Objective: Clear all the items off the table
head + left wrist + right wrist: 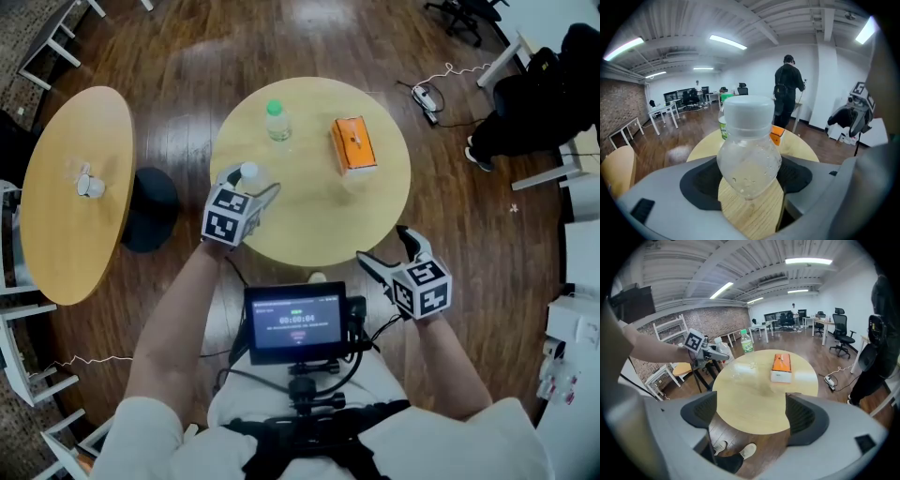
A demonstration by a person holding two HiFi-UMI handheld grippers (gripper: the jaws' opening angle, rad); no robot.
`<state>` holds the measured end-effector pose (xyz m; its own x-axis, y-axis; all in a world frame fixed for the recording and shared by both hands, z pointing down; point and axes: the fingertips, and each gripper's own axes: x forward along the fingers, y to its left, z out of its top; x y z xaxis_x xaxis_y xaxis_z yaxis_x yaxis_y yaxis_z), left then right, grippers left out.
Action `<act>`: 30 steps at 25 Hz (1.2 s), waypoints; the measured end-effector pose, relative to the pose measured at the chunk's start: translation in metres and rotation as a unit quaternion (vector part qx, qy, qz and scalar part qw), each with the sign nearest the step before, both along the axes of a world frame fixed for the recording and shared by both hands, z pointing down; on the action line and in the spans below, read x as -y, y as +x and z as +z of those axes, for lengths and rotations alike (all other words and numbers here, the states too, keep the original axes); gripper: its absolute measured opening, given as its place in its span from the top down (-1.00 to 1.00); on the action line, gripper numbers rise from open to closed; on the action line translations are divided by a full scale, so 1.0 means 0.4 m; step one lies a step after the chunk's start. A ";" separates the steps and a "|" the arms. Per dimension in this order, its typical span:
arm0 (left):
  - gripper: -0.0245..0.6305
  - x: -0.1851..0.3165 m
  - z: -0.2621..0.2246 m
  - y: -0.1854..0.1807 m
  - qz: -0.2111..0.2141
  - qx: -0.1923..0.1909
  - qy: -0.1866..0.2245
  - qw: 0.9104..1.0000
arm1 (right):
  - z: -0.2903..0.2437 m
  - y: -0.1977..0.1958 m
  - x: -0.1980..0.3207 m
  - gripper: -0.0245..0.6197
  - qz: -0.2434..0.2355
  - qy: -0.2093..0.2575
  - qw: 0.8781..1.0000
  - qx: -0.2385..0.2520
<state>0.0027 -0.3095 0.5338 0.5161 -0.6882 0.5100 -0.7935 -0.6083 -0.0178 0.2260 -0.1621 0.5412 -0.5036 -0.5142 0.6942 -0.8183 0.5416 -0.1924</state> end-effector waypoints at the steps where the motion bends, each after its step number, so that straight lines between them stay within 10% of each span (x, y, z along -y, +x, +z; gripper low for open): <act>1: -0.09 -0.003 -0.021 -0.004 -0.005 -0.006 0.004 1.000 | 0.002 -0.010 0.007 -0.54 -0.006 0.002 1.000 0.003; 10: -0.09 -0.091 -0.166 -0.256 -0.070 -0.024 0.026 0.997 | -0.020 -0.142 0.056 -0.54 -0.049 0.034 0.998 0.005; 22: -0.09 -0.351 -0.184 -1.131 -0.276 0.008 0.022 0.961 | -0.049 -0.595 0.056 -0.54 -0.126 0.043 0.991 -0.019; 30: -0.09 -0.463 -0.144 -1.521 -0.346 0.014 0.023 0.938 | -0.055 -0.939 -0.033 -0.54 -0.190 0.044 0.981 -0.022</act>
<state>-0.6055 -0.1244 0.4763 -0.0755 -0.8754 0.4775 -0.9969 0.0546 -0.0574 -0.1494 -0.1488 0.5192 -0.6406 -0.3548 0.6810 -0.5608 0.8220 -0.0992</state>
